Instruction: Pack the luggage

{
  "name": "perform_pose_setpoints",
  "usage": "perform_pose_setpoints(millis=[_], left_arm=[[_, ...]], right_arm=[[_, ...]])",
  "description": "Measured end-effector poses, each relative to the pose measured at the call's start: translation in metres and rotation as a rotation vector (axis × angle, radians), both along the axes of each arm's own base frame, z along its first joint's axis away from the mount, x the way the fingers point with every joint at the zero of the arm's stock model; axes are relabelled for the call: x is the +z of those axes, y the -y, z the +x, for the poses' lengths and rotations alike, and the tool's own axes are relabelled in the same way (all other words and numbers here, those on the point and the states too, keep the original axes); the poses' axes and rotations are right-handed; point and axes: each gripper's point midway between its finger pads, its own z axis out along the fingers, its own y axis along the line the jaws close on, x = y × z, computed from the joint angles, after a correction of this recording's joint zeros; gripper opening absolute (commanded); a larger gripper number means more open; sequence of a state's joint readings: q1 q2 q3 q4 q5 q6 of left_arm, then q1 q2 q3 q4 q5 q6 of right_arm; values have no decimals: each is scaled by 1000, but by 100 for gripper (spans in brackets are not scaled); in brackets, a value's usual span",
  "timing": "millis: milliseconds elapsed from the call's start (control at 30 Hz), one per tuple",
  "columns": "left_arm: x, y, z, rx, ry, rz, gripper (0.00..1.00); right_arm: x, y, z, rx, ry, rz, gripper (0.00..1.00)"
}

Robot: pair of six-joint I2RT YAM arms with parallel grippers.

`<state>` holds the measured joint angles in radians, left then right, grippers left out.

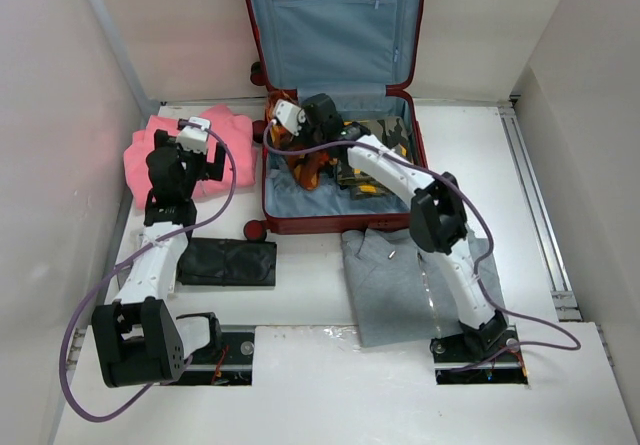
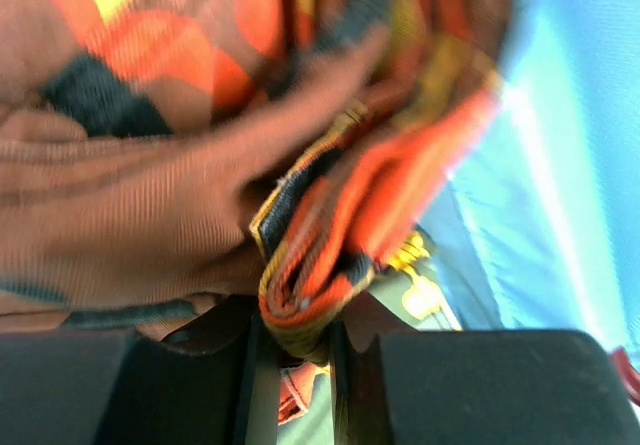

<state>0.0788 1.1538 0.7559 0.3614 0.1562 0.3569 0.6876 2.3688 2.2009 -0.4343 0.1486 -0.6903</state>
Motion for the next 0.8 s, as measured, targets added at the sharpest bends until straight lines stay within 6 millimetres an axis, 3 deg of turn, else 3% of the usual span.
perform_pose_setpoints(millis=[267, 367, 633, 800], left_arm=[[-2, 2, -1, -14, -9, -3, 100], [-2, 3, 0, -18, -8, -4, 100], [-4, 3, 0, -21, -12, -5, 100], [-5, 4, 1, -22, -16, -6, 100]], right_arm=[[80, 26, -5, -26, 24, 155, 0], [115, 48, -3, -58, 58, 199, 0], [204, 133, 5, -194, 199, 272, 0], [238, 151, 5, -208, 258, 311, 0]])
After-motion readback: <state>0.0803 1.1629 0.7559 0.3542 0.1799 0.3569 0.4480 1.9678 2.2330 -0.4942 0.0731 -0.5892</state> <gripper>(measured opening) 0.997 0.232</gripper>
